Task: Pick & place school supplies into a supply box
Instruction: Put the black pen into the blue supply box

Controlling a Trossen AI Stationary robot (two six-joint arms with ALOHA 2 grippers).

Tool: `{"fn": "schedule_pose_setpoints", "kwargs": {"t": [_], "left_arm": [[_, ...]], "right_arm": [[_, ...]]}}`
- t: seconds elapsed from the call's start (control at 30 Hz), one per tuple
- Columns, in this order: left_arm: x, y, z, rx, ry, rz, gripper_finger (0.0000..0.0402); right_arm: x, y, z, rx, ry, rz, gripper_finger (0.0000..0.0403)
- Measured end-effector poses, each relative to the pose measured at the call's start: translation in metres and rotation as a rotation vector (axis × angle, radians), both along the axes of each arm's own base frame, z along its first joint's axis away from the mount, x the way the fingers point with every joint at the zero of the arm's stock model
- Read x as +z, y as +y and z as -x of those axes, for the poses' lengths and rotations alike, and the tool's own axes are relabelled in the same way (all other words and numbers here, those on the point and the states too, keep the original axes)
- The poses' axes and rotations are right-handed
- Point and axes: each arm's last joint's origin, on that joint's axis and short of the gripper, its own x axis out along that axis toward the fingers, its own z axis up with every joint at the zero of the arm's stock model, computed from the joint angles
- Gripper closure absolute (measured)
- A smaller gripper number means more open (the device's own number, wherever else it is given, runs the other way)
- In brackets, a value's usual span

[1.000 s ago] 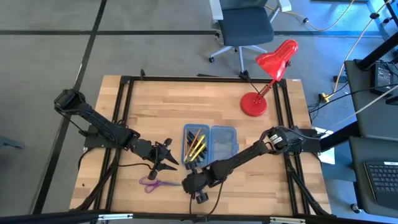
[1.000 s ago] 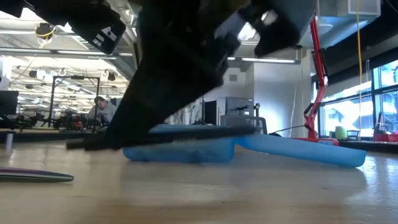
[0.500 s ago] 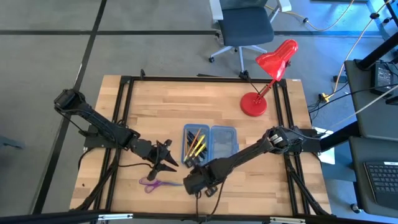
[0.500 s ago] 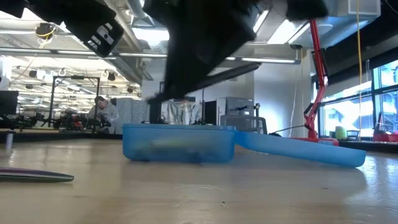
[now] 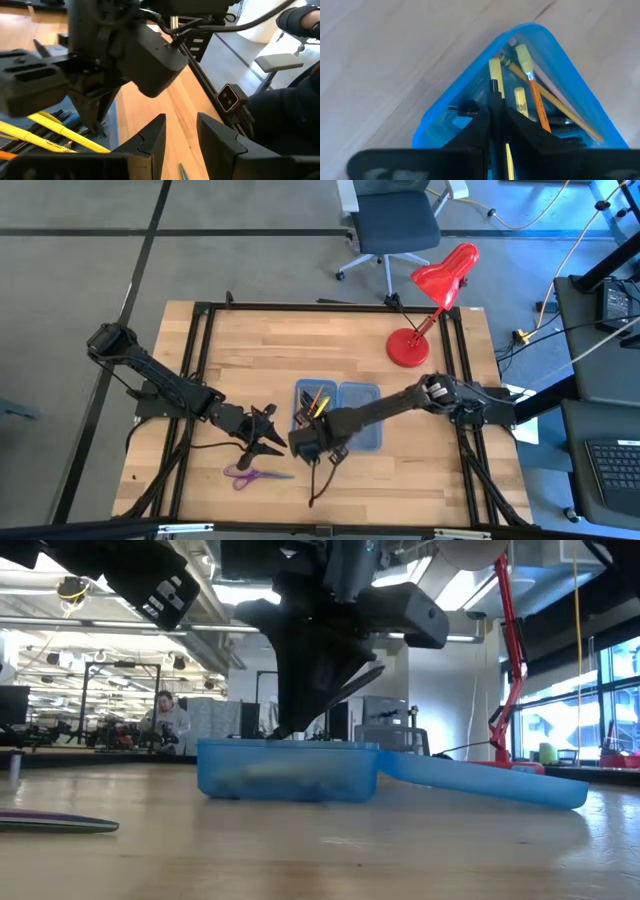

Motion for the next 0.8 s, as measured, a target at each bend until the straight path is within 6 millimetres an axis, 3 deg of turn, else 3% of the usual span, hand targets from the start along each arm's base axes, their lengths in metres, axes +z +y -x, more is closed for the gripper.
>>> {"fn": "schedule_pose_setpoints", "kwargs": {"t": [0.5,0.8], "left_arm": [[0.0,0.0,0.0,0.0,0.0,0.0,0.0301],[0.0,0.0,0.0,0.002,0.0,-0.001,0.0298]], "right_arm": [[0.001,-0.031,-0.015,0.142,-0.019,-0.067,0.0347],[0.002,-0.04,-0.018,0.17,-0.004,-0.256,0.0346]]}}
